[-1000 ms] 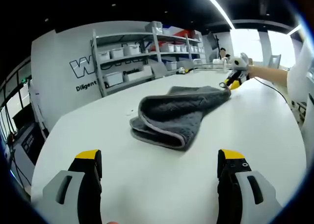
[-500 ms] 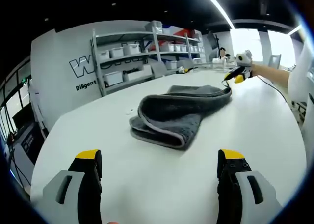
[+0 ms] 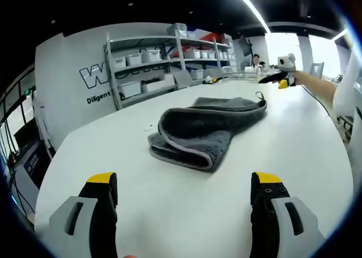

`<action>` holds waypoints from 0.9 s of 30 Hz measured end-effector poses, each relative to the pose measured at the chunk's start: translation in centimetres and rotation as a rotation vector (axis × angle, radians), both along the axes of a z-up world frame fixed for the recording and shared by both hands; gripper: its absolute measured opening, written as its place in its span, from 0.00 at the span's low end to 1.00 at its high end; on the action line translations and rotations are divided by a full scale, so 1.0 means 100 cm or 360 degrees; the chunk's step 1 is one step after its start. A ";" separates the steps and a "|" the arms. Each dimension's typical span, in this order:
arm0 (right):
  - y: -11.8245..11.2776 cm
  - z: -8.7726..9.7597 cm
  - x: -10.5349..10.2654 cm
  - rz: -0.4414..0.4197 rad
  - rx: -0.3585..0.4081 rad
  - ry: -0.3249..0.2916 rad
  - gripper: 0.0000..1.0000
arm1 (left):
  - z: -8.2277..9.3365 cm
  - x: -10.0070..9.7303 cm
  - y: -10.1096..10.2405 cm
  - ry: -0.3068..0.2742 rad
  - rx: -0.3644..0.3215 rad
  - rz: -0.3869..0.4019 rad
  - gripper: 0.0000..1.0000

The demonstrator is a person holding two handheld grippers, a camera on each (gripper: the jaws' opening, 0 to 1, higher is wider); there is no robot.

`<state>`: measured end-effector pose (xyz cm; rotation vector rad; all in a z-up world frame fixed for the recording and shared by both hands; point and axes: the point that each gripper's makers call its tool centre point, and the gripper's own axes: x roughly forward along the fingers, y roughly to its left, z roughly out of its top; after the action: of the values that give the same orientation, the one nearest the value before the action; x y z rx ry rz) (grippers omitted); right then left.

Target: Open the folded towel by lifting each exposed corner and separating the folded layers until the towel lies flat within the target outline without major curled edges

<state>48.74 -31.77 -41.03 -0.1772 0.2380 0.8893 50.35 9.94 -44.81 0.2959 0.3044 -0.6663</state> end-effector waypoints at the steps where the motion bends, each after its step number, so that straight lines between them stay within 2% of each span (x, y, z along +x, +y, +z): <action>1: -0.001 -0.001 0.000 -0.0023 -0.0001 0.0006 0.81 | 0.000 0.000 0.000 0.0000 0.0000 0.0000 0.97; 3: -0.004 -0.002 -0.002 -0.0059 0.0006 0.0015 0.86 | 0.000 0.000 0.000 0.0000 0.0002 0.0000 0.97; 14: -0.016 -0.003 -0.003 -0.0182 0.0022 0.0017 0.99 | -0.006 0.003 0.003 0.0020 0.0013 0.0019 0.97; 27: -0.004 -0.005 -0.016 -0.0114 -0.0004 -0.0038 0.99 | -0.020 0.010 0.009 0.0049 0.0061 0.0042 0.97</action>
<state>47.17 -32.15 -41.57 -0.1803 0.2221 0.8155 51.38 10.83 -46.80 0.3180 0.3504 -0.6399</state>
